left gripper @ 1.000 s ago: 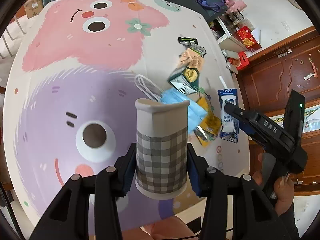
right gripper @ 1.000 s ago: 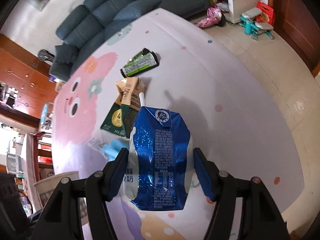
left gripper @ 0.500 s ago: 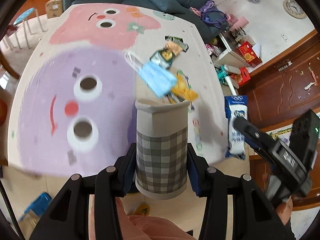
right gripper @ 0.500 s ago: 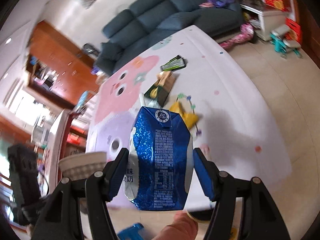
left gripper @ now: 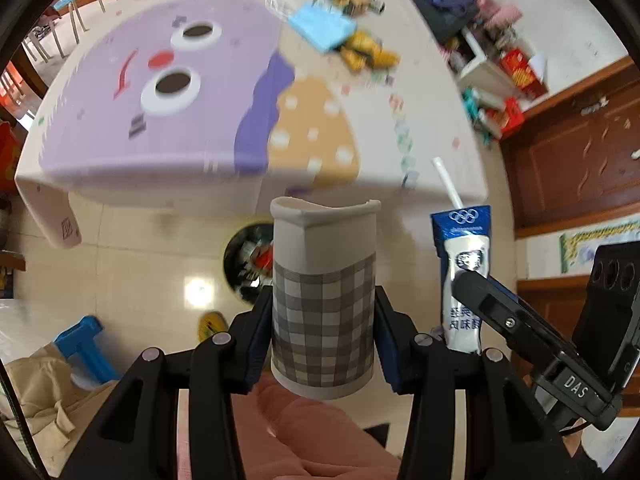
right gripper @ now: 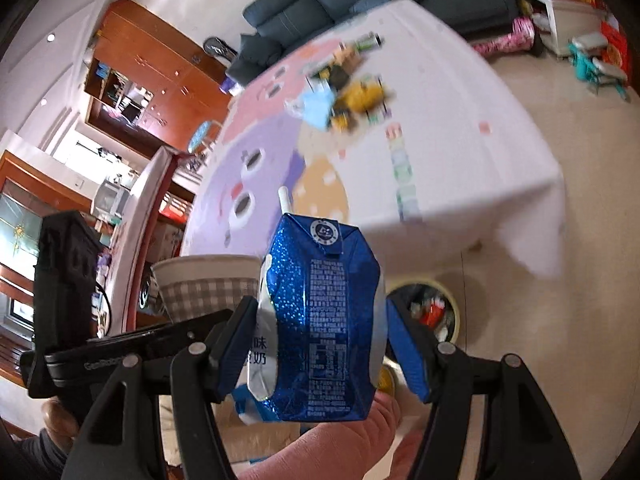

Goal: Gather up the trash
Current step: 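Carry the plaid cup and blue carton down over the trash bin, then open both tools to drop the cup and carton into the bin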

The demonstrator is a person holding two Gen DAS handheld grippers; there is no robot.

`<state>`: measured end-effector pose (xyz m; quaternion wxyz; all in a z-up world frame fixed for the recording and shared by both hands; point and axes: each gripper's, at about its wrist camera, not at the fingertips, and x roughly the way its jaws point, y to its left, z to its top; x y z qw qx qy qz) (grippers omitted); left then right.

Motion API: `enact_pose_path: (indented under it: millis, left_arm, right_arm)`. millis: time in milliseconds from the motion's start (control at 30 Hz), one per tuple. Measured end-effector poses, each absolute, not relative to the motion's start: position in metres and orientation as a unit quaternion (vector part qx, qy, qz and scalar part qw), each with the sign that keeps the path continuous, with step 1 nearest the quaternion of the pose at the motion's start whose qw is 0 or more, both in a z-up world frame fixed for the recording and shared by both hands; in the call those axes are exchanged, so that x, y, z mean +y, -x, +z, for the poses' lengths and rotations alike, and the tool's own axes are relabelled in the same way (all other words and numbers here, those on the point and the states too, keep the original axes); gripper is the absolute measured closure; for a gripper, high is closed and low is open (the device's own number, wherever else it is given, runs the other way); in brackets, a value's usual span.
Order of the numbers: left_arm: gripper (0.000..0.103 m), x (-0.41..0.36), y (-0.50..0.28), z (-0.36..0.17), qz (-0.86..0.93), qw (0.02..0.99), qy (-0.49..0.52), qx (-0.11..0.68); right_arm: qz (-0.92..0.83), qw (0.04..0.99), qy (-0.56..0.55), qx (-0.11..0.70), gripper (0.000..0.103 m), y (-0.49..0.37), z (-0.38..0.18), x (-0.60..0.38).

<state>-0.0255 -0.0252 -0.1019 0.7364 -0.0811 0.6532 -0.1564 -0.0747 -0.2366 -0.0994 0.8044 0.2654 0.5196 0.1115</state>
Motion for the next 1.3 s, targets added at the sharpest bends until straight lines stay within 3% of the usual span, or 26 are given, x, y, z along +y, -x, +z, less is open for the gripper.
enact_pose_path:
  millis: [167, 500, 667, 933, 1300]
  left_arm:
    - [0.058, -0.026, 0.042, -0.158, -0.157, 0.708, 0.071, 0.685]
    - [0.058, -0.021, 0.038, -0.338, -0.14, 0.675, 0.07, 0.721]
    - [0.058, -0.025, 0.017, -0.421, -0.132, 0.669, 0.073, 0.728]
    - [0.056, -0.043, -0.022, -0.479, -0.137, 0.688, 0.043, 0.711]
    - [0.038, -0.042, -0.036, -0.501, -0.123, 0.685, 0.007, 0.718]
  right_arm:
    - [0.098, 0.788, -0.274, 0.542, 0.038, 0.09, -0.157, -0.224]
    - [0.01, 0.781, -0.261, 0.568, 0.038, 0.08, -0.334, -0.212]
    - [-0.022, 0.792, -0.268, 0.548, 0.038, 0.068, -0.396, -0.219]
    - [-0.049, 0.795, -0.288, 0.531, 0.037, 0.042, -0.463, -0.23]
    - [-0.043, 0.786, -0.278, 0.551, 0.037, 0.029, -0.475, -0.215]
